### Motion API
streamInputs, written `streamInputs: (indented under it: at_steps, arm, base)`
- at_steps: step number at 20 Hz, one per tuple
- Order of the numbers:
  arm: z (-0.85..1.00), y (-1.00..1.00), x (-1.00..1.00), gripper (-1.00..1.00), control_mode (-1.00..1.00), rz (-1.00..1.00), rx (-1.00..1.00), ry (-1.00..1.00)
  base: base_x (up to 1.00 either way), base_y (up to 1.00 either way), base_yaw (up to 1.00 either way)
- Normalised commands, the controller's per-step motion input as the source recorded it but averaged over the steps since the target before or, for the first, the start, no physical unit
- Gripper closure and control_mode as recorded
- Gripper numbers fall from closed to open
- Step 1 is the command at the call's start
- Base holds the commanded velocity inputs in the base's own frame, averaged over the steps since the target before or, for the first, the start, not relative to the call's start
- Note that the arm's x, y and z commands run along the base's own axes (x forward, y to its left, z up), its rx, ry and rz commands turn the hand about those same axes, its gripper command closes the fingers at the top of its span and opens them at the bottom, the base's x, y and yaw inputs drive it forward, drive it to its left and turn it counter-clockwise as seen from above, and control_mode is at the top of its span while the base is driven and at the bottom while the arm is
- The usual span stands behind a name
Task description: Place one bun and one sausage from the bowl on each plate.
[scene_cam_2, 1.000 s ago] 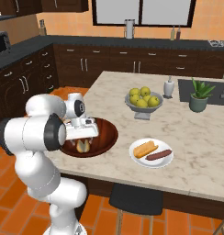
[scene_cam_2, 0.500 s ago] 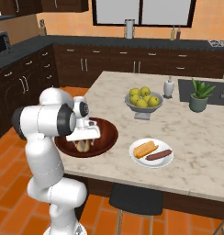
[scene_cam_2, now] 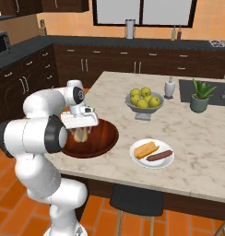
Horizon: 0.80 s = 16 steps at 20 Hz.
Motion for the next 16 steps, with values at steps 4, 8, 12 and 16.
streamInputs:
  at_steps: [4, 8, 12, 16]
  arm:
    - [1.0, -0.41, -0.76, 1.0, -1.0, -0.1, 0.01, -0.36]
    - [1.0, -0.54, -0.8, 1.0, -1.0, -0.1, 0.02, -0.29]
    - [0.96, -0.44, -0.97, 1.0, -1.0, -0.09, 0.04, -0.18]
    - [0.76, -0.35, -0.96, 1.0, -1.0, -0.09, 0.04, -0.15]
  base:
    - [0.0, 0.0, 0.0]
    - [0.0, 0.0, 0.0]
    - [0.0, 0.0, 0.0]
    - [0.0, 0.0, 0.0]
